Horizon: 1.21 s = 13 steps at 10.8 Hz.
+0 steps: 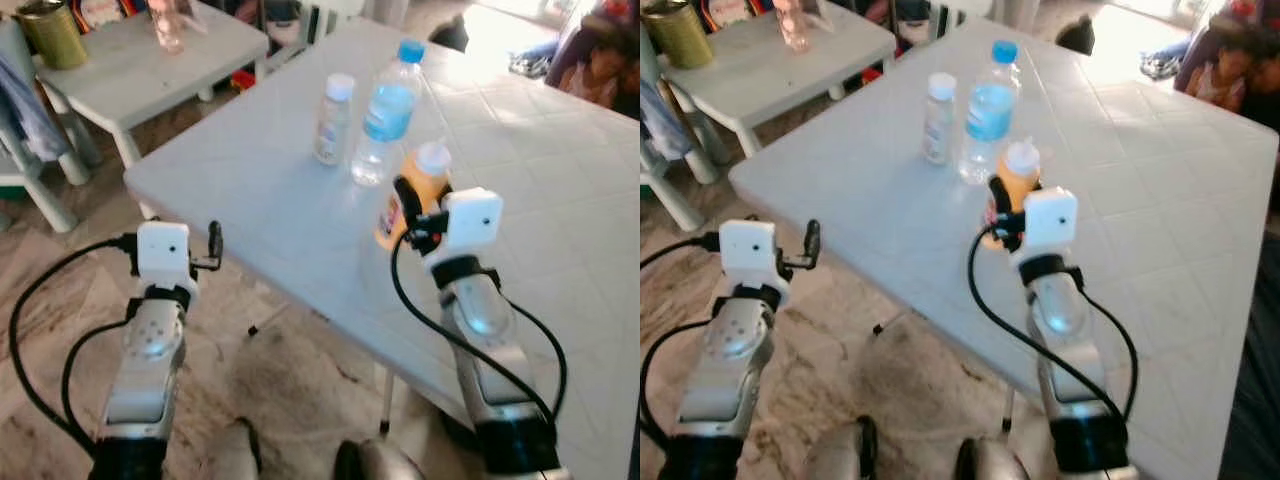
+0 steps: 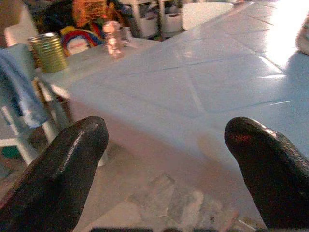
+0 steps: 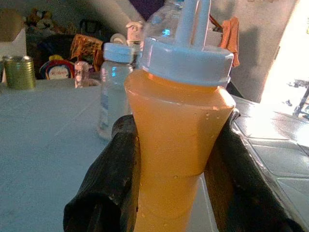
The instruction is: Restocking fridge
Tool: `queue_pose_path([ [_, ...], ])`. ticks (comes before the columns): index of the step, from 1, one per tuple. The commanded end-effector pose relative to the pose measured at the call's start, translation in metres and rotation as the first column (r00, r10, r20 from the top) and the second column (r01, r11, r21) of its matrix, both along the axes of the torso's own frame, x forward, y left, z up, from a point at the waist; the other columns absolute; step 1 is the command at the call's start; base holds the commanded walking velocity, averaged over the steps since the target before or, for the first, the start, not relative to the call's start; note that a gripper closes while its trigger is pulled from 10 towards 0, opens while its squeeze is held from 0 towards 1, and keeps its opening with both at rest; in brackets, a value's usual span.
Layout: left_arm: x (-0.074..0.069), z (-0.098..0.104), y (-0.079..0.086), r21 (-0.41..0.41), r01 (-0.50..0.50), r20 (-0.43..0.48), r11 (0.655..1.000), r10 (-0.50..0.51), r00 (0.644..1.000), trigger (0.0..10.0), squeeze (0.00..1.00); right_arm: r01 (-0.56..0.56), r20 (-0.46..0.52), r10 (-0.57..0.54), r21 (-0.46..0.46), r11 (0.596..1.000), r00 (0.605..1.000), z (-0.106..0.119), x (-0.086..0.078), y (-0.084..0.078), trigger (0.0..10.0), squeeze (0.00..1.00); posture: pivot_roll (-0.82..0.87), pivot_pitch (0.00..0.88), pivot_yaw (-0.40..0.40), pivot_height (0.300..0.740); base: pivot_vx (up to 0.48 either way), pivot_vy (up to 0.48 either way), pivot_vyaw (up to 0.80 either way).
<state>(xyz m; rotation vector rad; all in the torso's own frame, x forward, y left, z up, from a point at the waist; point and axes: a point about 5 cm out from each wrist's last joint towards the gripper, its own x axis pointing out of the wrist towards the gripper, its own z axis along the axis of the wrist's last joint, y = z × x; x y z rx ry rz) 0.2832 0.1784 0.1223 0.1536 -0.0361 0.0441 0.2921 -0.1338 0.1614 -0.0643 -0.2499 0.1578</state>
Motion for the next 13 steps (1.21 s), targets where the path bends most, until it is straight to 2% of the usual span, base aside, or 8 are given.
queue_pose_path([
  [1,-0.001,-0.004,0.002,0.008,-0.02,-0.009,1.0,0.02,1.0,10.0,0.0,-0.01,0.001,0.01,-0.009,1.0,1.0,0.002,-0.001,0.0,10.0,0.0,0.12,0.064,-0.066,0.74,0.0,0.0,0.8],
  [4,-0.006,-0.007,0.003,0.016,-0.041,-0.003,0.999,0.041,0.999,10.0,0.0,-0.032,-0.014,0.033,0.002,0.999,0.999,-0.001,0.001,0.002,10.0,0.0,0.15,0.067,-0.089,0.74,0.0,0.0,0.8],
  [7,-0.01,-0.004,0.014,0.073,-0.118,0.033,0.99,0.116,0.993,10.0,0.0,-0.068,-0.005,0.069,0.024,0.997,0.998,-0.001,0.001,0.01,10.0,0.0,0.17,0.054,-0.091,0.74,0.0,0.0,0.8],
  [9,-0.02,-0.008,0.022,0.102,-0.131,0.023,0.986,0.129,0.991,10.0,0.0,-0.047,-0.009,0.047,0.034,0.998,0.999,-0.003,0.003,0.003,10.0,0.0,0.18,0.062,-0.093,0.74,0.0,0.0,0.8],
  [12,-0.019,-0.002,0.017,0.173,-0.096,0.031,0.98,0.092,0.995,10.0,0.0,-0.028,-0.014,0.028,0.04,0.999,1.0,-0.006,0.007,0.0,10.0,0.0,0.21,0.077,-0.088,0.74,0.0,0.0,0.8],
  [13,-0.017,-0.001,0.018,0.173,-0.097,0.03,0.98,0.093,0.995,10.0,0.0,-0.022,-0.007,0.022,0.038,0.999,1.0,-0.005,0.009,0.0,10.0,0.0,0.21,0.074,-0.078,0.74,0.0,0.0,0.8],
])
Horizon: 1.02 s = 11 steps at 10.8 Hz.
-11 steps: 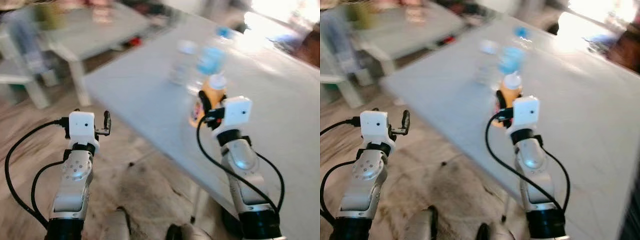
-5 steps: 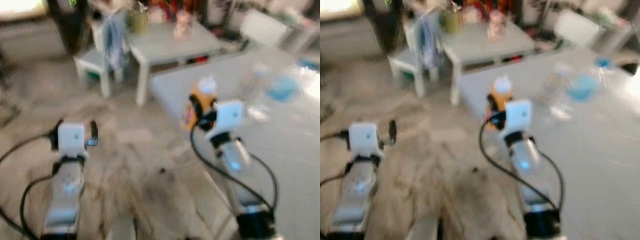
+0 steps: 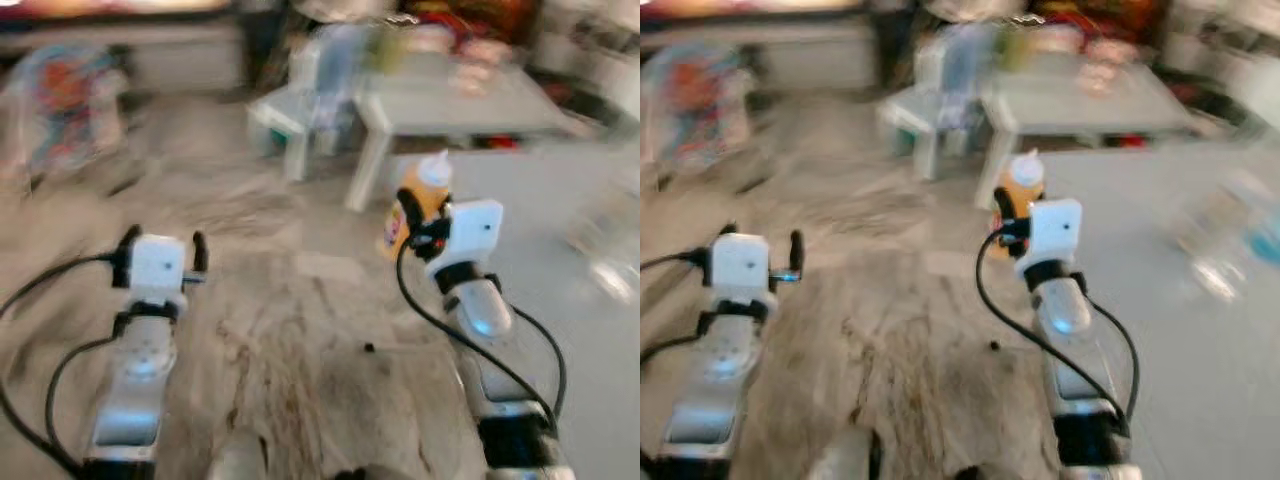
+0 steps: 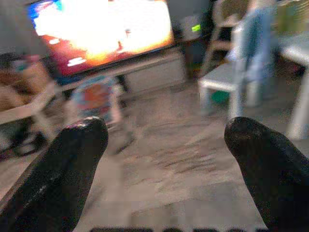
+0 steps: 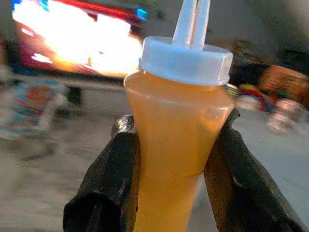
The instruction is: Restocking fridge
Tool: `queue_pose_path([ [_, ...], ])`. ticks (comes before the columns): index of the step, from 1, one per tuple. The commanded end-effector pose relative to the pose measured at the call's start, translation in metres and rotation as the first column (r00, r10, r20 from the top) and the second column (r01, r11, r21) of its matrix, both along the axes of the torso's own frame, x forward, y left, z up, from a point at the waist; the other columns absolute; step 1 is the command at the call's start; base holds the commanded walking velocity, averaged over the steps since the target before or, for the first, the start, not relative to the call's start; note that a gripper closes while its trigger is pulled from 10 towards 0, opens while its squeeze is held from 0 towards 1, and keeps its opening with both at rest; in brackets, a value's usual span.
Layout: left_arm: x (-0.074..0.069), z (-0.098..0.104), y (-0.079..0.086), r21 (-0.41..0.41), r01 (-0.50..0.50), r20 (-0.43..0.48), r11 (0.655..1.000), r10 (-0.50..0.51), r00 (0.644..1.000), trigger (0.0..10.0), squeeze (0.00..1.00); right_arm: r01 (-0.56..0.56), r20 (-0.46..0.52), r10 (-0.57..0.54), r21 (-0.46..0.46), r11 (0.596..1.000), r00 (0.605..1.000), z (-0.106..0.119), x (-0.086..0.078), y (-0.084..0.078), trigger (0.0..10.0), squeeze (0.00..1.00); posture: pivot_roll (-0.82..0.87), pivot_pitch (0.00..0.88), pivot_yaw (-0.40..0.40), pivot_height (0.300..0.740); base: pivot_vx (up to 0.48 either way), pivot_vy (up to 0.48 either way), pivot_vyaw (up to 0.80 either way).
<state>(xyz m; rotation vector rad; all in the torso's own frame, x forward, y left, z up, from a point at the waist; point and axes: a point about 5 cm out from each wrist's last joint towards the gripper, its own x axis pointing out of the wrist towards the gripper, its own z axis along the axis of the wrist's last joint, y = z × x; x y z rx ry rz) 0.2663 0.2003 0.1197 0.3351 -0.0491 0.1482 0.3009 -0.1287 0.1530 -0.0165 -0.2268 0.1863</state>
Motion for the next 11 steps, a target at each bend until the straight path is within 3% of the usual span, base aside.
queue_pose_path([
  [1,0.002,0.002,-0.003,-0.001,0.022,-0.001,1.0,-0.022,1.0,10.0,0.0,0.042,0.022,-0.042,-0.002,0.999,0.999,0.002,0.0,-0.01,10.0,0.0,0.2,0.065,-0.053,0.74,0.0,0.0,0.8],
  [4,0.02,0.001,-0.017,0.035,0.156,-0.034,0.987,-0.155,0.987,10.0,0.0,0.153,0.027,-0.153,0.004,0.988,0.988,-0.006,-0.007,-0.024,10.0,0.0,0.13,0.039,0.037,0.74,0.0,0.0,0.75],
  [6,0.029,0.0,-0.022,0.029,0.183,-0.049,0.983,-0.181,0.982,10.0,0.0,0.175,0.001,-0.175,-0.002,0.985,0.985,-0.016,-0.015,-0.029,10.0,0.0,0.12,0.043,0.035,0.74,0.0,0.0,0.63],
  [10,0.012,-0.015,-0.01,-0.019,0.092,-0.083,0.996,-0.093,0.992,10.0,0.0,0.091,-0.009,-0.091,-0.011,0.996,0.996,-0.017,-0.002,-0.015,10.0,0.0,0.2,0.056,-0.04,0.74,0.0,0.0,0.77],
  [11,0.01,-0.015,-0.007,-0.01,0.069,-0.094,0.998,-0.069,0.993,10.0,0.0,0.073,-0.004,-0.073,-0.006,0.997,0.997,-0.014,0.002,-0.01,10.0,0.0,0.22,0.089,-0.061,0.74,0.0,0.0,0.0],
])
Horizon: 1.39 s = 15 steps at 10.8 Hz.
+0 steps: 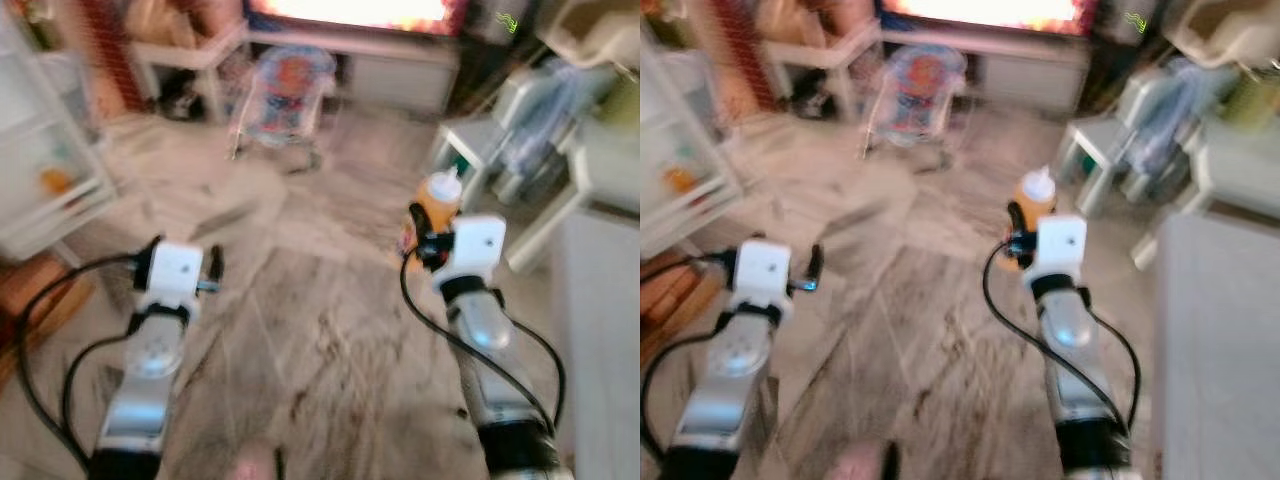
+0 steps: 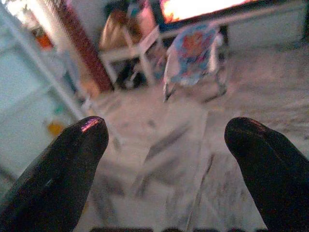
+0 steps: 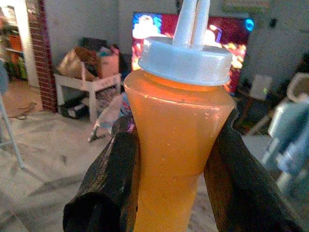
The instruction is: Restocking fridge
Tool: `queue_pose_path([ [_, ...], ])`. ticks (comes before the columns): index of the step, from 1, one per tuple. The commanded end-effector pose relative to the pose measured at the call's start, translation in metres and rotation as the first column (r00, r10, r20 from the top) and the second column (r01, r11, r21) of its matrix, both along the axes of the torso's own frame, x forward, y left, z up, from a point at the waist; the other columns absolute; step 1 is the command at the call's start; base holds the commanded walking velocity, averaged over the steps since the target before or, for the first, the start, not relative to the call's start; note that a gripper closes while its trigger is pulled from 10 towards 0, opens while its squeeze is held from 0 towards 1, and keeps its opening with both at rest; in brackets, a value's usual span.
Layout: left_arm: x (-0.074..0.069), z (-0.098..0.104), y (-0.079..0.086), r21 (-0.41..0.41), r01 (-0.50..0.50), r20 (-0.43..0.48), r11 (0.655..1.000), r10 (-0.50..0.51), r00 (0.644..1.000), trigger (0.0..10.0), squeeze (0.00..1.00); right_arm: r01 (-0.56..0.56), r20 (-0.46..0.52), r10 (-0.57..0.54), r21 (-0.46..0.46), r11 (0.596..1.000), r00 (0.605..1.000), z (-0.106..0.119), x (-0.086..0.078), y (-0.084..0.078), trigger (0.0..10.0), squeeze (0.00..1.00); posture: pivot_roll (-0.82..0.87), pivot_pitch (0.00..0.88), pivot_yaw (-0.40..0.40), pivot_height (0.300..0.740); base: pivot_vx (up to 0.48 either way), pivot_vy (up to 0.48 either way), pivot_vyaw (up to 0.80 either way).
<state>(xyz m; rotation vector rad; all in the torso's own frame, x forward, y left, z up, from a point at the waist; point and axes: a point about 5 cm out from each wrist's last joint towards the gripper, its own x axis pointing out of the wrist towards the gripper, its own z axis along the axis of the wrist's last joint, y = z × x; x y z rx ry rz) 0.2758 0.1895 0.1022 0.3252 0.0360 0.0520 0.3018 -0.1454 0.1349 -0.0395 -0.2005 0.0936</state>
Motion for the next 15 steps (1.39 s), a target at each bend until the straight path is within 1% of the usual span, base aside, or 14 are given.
queue_pose_path([
  [1,0.0,0.005,-0.002,0.011,-0.016,0.013,1.0,0.016,1.0,10.0,0.0,-0.03,-0.002,0.03,0.004,1.0,1.0,0.0,0.0,0.004,10.0,0.0,0.26,0.126,-0.106,0.74,0.0,0.0,0.0],
  [2,0.003,0.009,-0.007,0.025,-0.015,0.03,1.0,0.015,0.999,10.0,0.0,-0.049,-0.019,0.048,-0.009,0.999,0.999,-0.004,0.0,0.003,10.0,0.0,0.27,0.135,-0.133,0.74,0.0,0.0,0.0],
  [3,0.003,0.011,-0.008,0.011,-0.043,0.037,0.999,0.043,0.998,10.0,0.0,-0.092,-0.032,0.091,-0.024,0.996,0.995,-0.006,0.002,0.008,10.0,0.0,0.28,0.14,-0.162,0.74,0.0,0.0,0.0],
  [5,-0.001,0.011,-0.011,0.01,-0.068,0.034,0.998,0.068,0.997,10.0,0.0,-0.134,-0.031,0.134,-0.024,0.991,0.991,-0.001,0.01,0.014,10.0,0.0,0.32,0.163,-0.219,0.74,0.0,0.0,0.0],
  [6,-0.007,0.013,-0.012,0.012,-0.104,0.043,0.994,0.104,0.994,10.0,0.0,-0.193,-0.038,0.192,-0.038,0.98,0.981,0.0,0.014,0.02,10.0,0.0,0.34,0.184,-0.254,0.74,0.0,0.0,0.0],
  [8,-0.021,0.008,-0.015,0.011,-0.135,0.028,0.991,0.135,0.99,10.0,0.0,-0.235,-0.049,0.233,-0.05,0.971,0.971,0.0,0.019,0.023,10.0,0.0,0.36,0.202,-0.288,0.74,0.0,0.0,0.0],
  [11,-0.021,0.012,-0.018,0.021,-0.127,0.031,0.992,0.126,0.992,10.0,0.0,-0.244,-0.046,0.242,-0.051,0.968,0.969,0.001,0.021,0.024,10.0,0.0,0.36,0.196,-0.281,0.74,0.0,0.0,0.0],
  [13,-0.019,0.012,-0.021,0.014,-0.109,0.029,0.994,0.108,0.994,10.0,0.0,-0.23,-0.036,0.228,-0.061,0.971,0.973,0.0,0.018,0.023,10.0,0.0,0.34,0.177,-0.251,0.74,0.0,0.0,0.0],
  [15,-0.013,0.012,-0.023,-0.043,-0.058,0.023,0.997,0.059,0.998,10.0,0.0,-0.175,-0.005,0.175,-0.074,0.982,0.985,0.006,0.019,0.014,10.0,0.0,0.27,0.145,-0.191,0.74,0.0,0.0,0.8],
])
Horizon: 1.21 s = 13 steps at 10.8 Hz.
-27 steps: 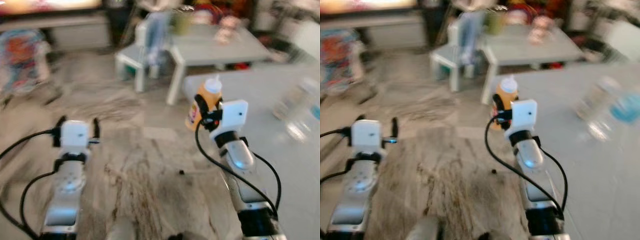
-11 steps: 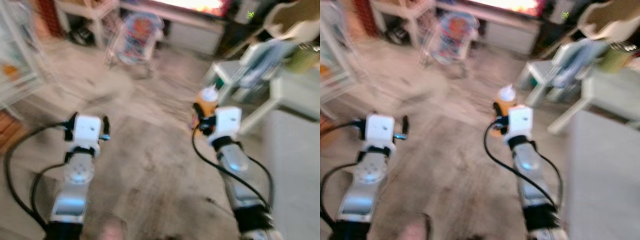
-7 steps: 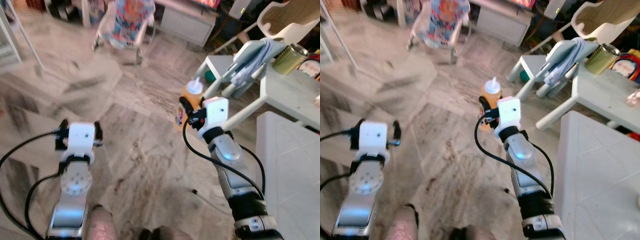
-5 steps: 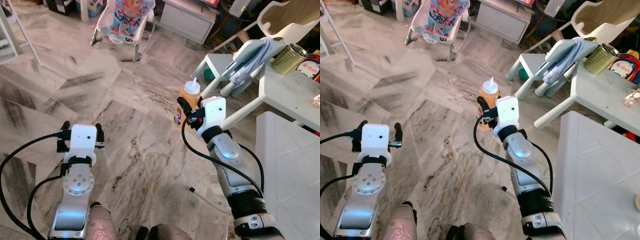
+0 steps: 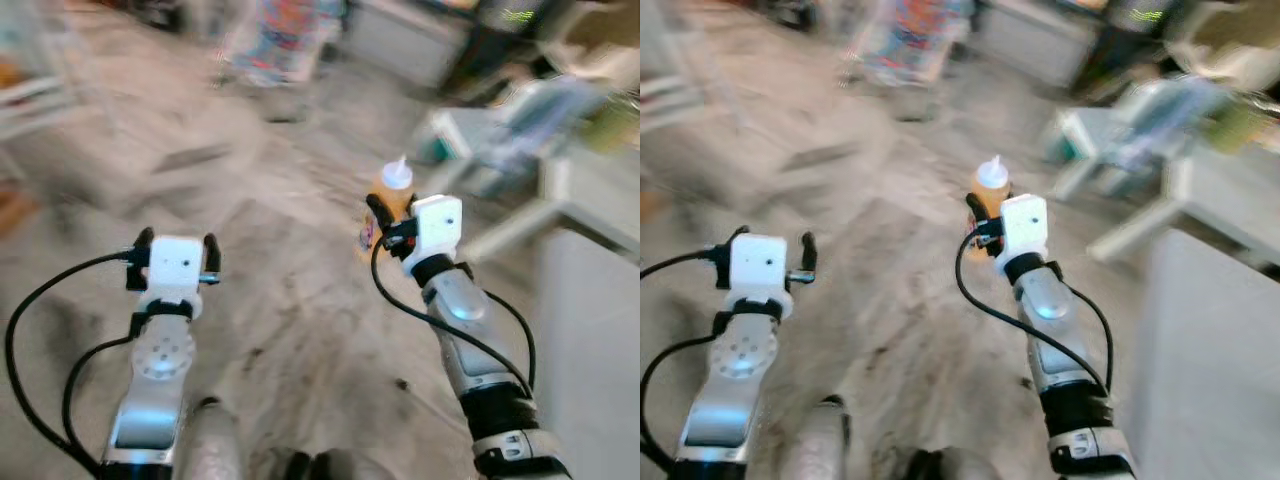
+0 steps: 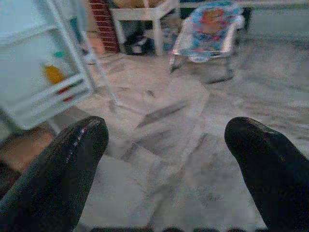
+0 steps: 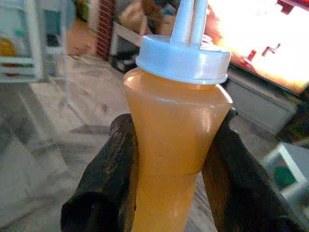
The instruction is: Restocking fridge
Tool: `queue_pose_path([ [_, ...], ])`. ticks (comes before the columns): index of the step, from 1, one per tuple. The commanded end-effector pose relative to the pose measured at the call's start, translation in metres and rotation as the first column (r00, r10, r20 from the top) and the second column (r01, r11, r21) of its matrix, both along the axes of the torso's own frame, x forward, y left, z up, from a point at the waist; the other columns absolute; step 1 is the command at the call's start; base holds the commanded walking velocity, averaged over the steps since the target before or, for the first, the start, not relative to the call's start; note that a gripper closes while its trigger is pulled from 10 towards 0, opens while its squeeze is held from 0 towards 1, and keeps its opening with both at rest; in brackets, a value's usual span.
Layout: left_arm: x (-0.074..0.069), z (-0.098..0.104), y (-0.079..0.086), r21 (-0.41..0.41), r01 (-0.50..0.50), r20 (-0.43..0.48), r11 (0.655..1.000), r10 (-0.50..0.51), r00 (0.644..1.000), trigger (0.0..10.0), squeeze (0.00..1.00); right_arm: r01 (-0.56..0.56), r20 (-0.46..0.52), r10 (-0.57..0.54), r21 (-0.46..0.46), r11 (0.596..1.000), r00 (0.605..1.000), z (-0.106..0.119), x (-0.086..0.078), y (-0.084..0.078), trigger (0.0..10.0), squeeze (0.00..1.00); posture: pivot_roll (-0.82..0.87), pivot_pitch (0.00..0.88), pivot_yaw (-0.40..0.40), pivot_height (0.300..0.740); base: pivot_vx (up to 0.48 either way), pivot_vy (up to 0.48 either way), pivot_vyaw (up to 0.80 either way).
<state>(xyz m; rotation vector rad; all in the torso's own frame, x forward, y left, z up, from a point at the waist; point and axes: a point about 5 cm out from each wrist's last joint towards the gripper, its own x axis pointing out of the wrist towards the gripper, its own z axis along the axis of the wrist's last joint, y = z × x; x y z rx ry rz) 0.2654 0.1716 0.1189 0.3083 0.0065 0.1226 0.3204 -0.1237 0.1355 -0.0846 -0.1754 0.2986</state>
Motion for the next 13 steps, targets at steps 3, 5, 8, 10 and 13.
queue_pose_path([
  [3,0.008,-0.004,-0.015,0.039,0.191,-0.06,0.981,-0.189,0.98,10.0,0.0,0.088,0.047,-0.088,0.01,0.996,0.995,0.007,-0.014,-0.015,10.0,0.0,0.2,0.15,-0.106,0.74,0.0,0.0,0.8],
  [5,0.01,-0.012,-0.009,0.006,0.222,-0.083,0.975,-0.221,0.972,10.0,0.0,0.193,0.033,-0.194,0.028,0.981,0.981,-0.006,-0.023,-0.026,10.0,0.0,0.16,0.108,-0.045,0.74,0.0,0.0,0.8],
  [8,0.025,0.0,-0.006,-0.008,0.264,-0.051,0.965,-0.264,0.963,10.0,0.0,0.246,0.062,-0.246,0.021,0.969,0.967,0.0,-0.025,-0.03,10.0,0.0,0.13,0.095,0.015,0.74,0.0,0.09,0.73],
  [10,0.021,-0.007,-0.001,-0.047,0.22,-0.061,0.974,-0.223,0.973,10.0,0.0,0.239,0.032,-0.24,0.018,0.971,0.97,-0.009,-0.029,-0.031,10.0,0.0,0.14,0.095,-0.012,0.74,0.247,0.412,0.0],
  [13,0.007,-0.028,0.007,-0.077,0.161,-0.112,0.984,-0.169,0.979,10.0,0.0,0.219,0.01,-0.219,0.006,0.976,0.976,-0.012,-0.033,-0.03,10.0,0.0,0.14,0.097,-0.054,0.74,0.25,0.41,0.0],
])
